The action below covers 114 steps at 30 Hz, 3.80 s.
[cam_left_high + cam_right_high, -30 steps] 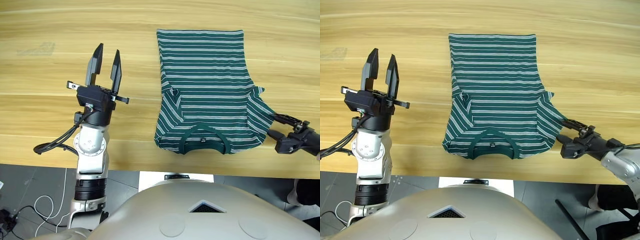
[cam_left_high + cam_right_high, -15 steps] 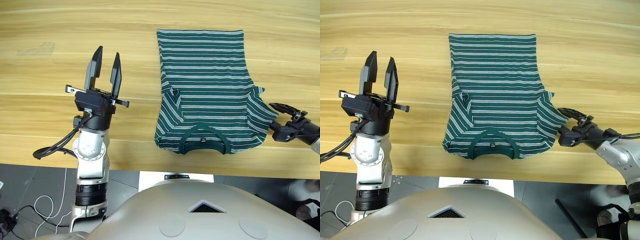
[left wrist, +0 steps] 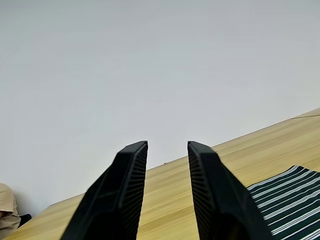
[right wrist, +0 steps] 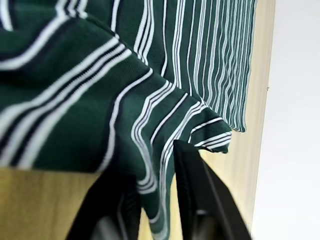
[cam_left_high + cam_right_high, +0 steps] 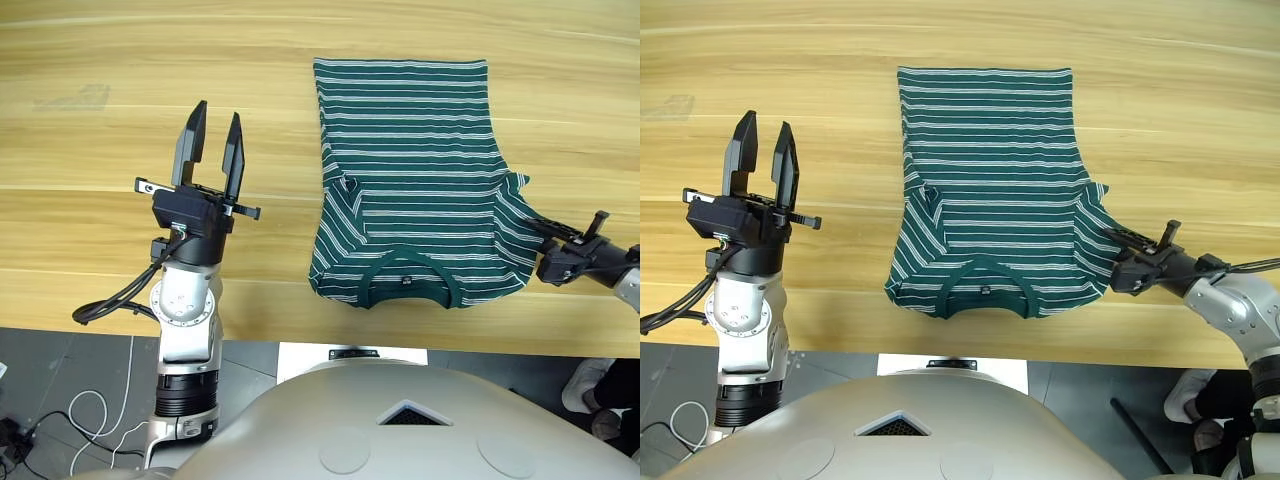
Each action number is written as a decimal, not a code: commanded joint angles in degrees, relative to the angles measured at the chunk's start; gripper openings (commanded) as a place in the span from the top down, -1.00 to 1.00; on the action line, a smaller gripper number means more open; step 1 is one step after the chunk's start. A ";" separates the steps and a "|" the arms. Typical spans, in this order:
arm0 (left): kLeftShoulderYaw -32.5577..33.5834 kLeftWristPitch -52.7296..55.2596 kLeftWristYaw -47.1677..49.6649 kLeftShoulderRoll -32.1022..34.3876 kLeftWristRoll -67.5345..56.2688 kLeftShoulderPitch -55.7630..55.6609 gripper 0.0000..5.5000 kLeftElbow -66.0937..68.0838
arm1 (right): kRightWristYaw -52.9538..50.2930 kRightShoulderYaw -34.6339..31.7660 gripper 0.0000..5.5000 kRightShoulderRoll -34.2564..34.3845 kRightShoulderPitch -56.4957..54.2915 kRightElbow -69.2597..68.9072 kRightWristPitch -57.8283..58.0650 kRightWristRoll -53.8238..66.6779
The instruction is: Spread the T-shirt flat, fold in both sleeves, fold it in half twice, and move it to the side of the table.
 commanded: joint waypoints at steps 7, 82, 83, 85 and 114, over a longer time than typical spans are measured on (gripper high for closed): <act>0.06 -2.23 -0.18 -1.28 1.11 2.15 0.45 1.72 | -0.49 0.09 0.98 0.20 -4.09 3.18 1.37 0.48; -6.72 -10.29 -10.62 29.07 34.39 -13.44 0.30 24.77 | 8.26 -3.81 0.19 -1.81 2.12 -14.60 8.05 5.16; -7.87 -10.54 -10.75 29.37 35.77 -14.53 0.25 25.55 | 9.86 -1.92 0.12 -1.85 1.38 -14.31 7.60 3.69; -10.05 -11.27 -11.91 29.93 36.90 -16.27 0.13 26.63 | 13.63 1.47 -0.01 -1.48 -0.12 -14.65 7.08 2.91; -22.77 -14.76 -24.89 38.21 31.37 -7.82 -0.06 17.33 | 31.58 8.93 -0.50 -11.29 2.00 -19.45 -3.91 17.65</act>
